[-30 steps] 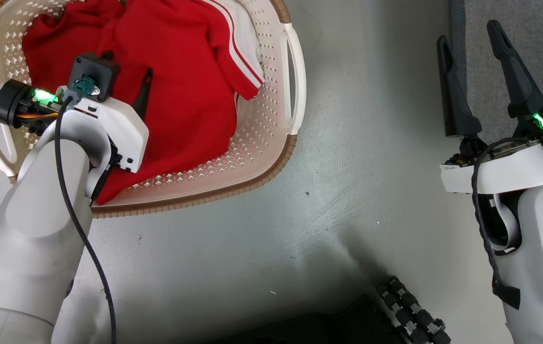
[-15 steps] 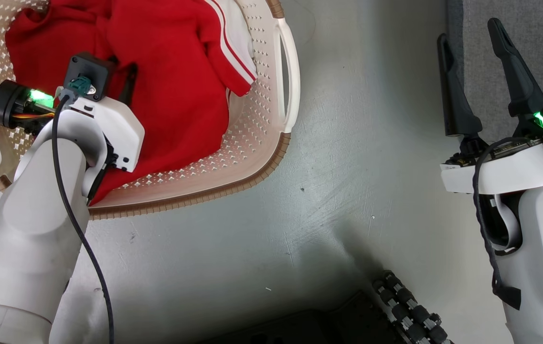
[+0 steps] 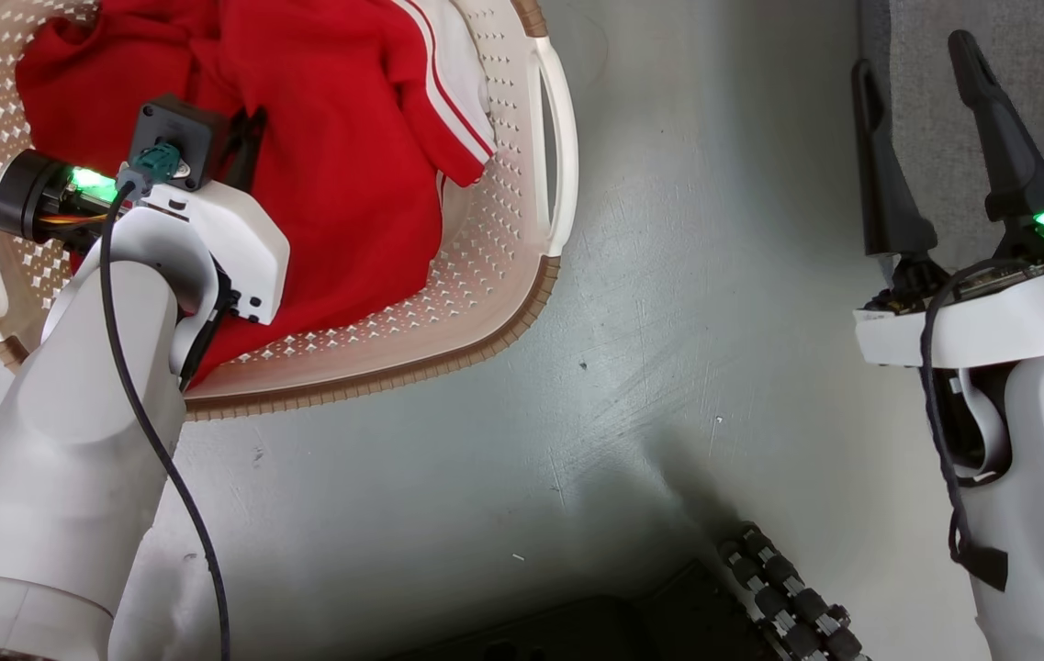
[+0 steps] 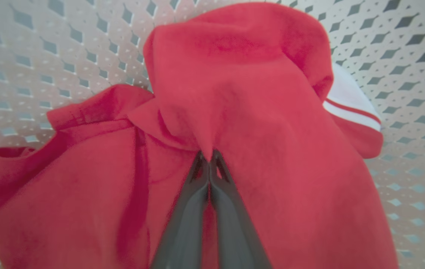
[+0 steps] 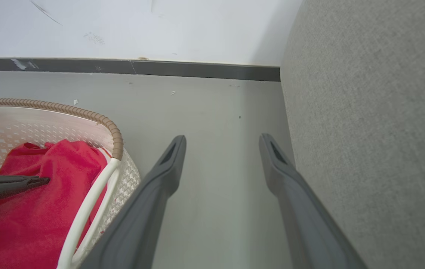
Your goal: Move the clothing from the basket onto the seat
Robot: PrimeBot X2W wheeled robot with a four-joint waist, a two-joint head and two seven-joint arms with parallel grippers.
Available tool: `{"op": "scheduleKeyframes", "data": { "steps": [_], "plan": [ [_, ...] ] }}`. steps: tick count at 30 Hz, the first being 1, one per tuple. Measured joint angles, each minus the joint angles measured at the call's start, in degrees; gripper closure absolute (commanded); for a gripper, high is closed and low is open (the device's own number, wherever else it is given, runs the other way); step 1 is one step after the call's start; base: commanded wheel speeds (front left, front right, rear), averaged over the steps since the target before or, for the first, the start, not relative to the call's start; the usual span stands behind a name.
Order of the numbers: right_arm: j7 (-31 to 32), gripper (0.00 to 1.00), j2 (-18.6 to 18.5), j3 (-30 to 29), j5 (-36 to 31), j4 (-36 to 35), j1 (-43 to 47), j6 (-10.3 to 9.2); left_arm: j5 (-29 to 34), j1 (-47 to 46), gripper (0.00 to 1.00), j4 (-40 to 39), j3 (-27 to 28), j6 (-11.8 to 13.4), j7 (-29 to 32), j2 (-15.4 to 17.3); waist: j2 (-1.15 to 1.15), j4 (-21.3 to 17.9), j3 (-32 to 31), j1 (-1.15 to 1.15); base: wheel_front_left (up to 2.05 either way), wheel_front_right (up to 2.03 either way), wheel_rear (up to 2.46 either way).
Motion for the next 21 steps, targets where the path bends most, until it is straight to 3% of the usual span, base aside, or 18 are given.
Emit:
{"op": "scheduleKeyframes", "data": {
  "steps": [8, 15, 21],
  "plan": [
    [0.0, 0.0, 0.0, -0.7, 0.4, 0.1, -2.7, 0.0, -3.2, 0.0, 1.0, -1.6, 0.7, -1.1, -2.9, -1.1, 0.0, 1.0, -0.9, 0.0, 0.0, 0.0, 0.0],
    [-0.3, 0.0, 0.0, -1.2, 0.4, 4.2, -8.5, 0.0, -5.1, -2.6, 1.0, -2.6, 1.8, -1.8, -5.3, -2.4, 0.0, 2.0, -1.9, 0.0, 0.0, 0.0, 0.0],
    [-0.3, 0.0, -0.1, -0.4, -1.0, 2.3, -6.6, 0.0, -6.5, 2.6, 1.0, -4.4, 1.7, -2.3, -9.5, -0.4, 0.0, 3.2, -3.5, 0.0, 0.0, 0.0, 0.0]
  ]
}}
